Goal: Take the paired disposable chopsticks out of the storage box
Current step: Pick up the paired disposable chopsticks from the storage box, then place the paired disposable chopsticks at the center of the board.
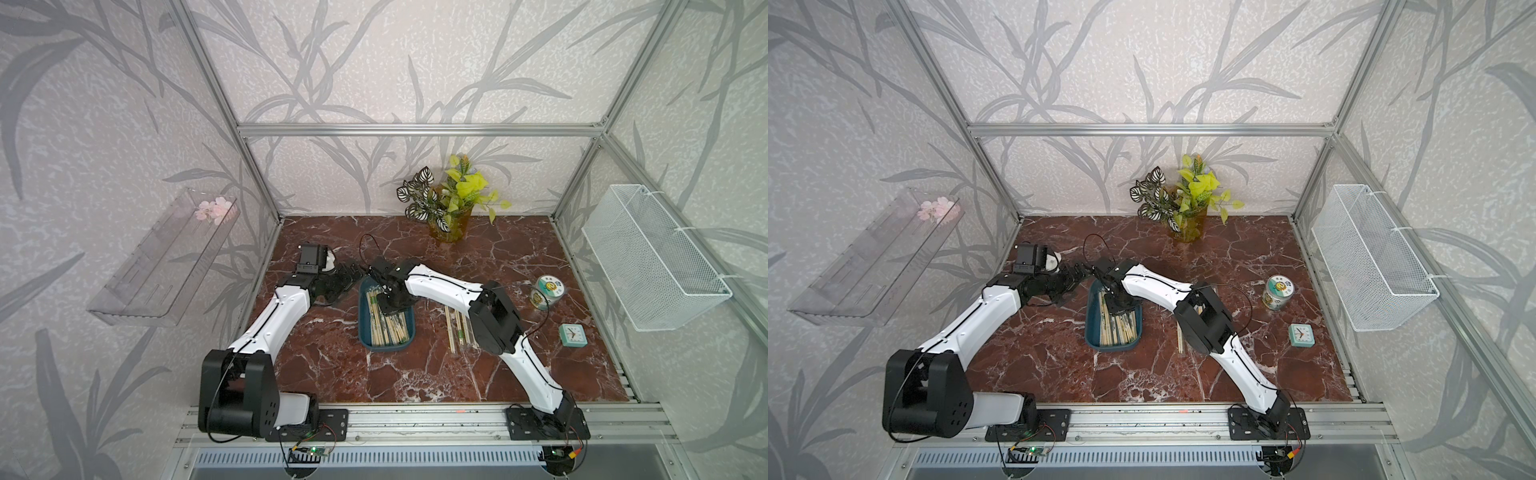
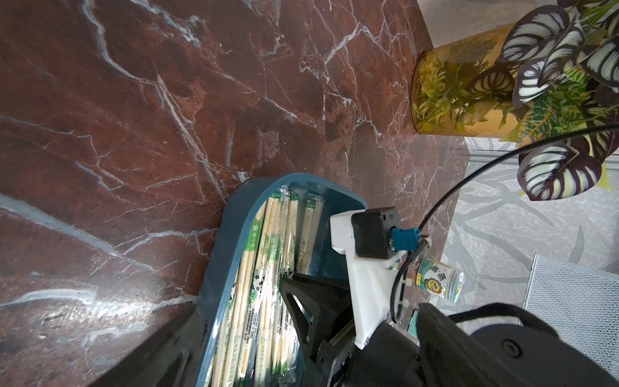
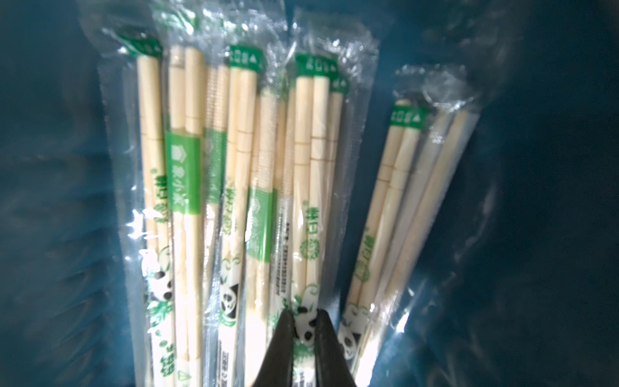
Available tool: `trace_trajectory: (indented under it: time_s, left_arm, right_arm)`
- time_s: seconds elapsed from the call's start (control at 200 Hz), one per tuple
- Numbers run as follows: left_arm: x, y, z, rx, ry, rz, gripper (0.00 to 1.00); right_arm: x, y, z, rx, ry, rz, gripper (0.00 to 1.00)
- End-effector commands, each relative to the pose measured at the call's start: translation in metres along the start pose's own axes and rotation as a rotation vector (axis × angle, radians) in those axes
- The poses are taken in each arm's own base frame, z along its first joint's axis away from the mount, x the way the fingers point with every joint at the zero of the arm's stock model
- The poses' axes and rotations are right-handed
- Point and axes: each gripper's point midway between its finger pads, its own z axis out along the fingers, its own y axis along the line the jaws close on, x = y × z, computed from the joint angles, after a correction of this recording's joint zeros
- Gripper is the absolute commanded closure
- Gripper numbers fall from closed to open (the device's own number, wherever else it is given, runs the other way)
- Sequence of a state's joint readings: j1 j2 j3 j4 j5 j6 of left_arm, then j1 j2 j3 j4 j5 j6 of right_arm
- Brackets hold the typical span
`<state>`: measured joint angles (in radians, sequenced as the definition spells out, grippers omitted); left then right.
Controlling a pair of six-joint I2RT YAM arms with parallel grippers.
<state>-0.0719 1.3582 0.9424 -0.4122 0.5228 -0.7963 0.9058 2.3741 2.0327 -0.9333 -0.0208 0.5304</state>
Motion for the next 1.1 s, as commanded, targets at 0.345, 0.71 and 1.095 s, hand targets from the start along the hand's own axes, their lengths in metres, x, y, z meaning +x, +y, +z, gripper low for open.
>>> trace_trajectory:
  time_s: [0.345, 0.71, 1.095]
  left_arm:
    - [-0.004, -0.017, -0.008, 0.058, -0.008, 0.027, 0.00]
    - [-0.001, -0.032, -0.007, 0.114, 0.026, 0.036, 0.00]
    - [0.033, -0.059, 0.008, 0.123, 0.086, 0.097, 0.00]
  right_arm:
    - [-0.021, 0.002, -0.080, -0.195, -0.140, 0.133, 0.90]
    - [-0.028, -0.043, -0.126, -0.260, -0.250, 0.273, 0.90]
    - [0.012, -0.112, -0.098, -0.081, -0.195, 0.266, 0.90]
